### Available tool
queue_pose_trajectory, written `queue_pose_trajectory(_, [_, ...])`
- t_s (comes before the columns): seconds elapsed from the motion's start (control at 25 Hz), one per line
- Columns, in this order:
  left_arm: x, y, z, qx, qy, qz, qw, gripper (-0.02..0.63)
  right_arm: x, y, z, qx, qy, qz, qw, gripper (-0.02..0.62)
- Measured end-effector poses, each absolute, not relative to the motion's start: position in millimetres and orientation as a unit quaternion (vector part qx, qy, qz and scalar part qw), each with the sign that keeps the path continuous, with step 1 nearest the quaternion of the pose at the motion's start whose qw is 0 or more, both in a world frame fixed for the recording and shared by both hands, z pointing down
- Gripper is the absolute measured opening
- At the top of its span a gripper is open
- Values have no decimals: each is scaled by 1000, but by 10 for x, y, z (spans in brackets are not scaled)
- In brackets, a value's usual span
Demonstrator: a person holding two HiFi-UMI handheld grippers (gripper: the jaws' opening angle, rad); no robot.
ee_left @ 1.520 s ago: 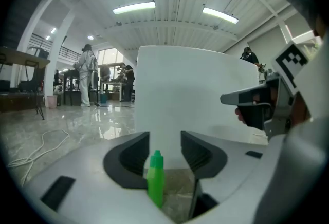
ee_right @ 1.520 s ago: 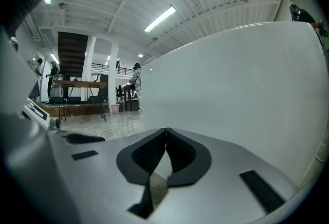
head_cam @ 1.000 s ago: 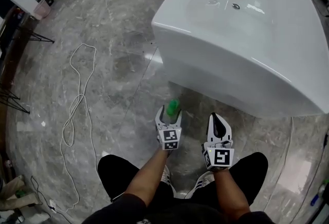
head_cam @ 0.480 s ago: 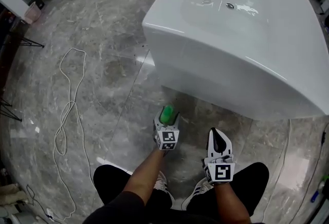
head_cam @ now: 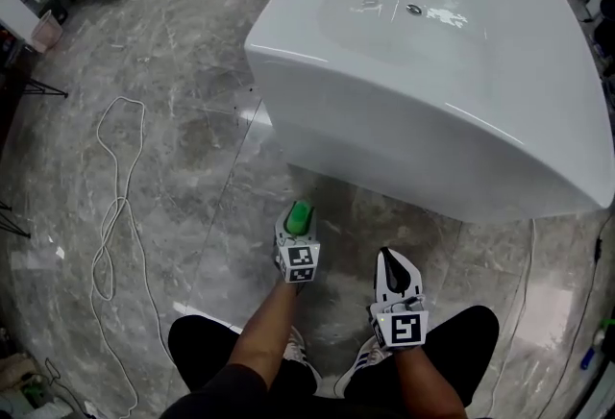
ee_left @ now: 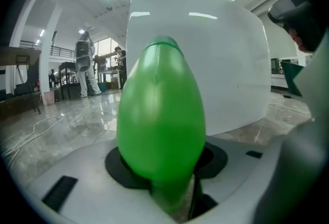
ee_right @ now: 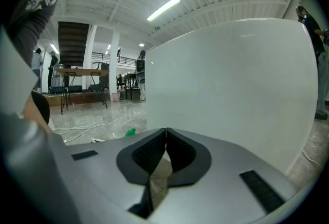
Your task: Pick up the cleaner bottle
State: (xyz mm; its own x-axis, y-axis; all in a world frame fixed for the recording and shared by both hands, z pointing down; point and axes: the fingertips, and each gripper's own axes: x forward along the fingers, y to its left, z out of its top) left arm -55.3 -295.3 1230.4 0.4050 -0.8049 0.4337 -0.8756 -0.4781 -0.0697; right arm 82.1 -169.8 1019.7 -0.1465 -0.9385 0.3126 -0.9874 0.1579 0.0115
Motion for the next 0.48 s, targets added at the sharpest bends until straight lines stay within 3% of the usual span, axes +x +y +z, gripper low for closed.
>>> queue_pose_trajectory(0.24, [-522, -2943, 12012, 839, -496, 203, 94, 186, 873, -1738, 10114, 652, -746, 100, 97, 17])
queue_pose_trajectory(0.48, [-420, -3023, 11024, 851, -489, 180, 70, 184, 903, -1823, 9598, 664, -737, 98, 77, 17])
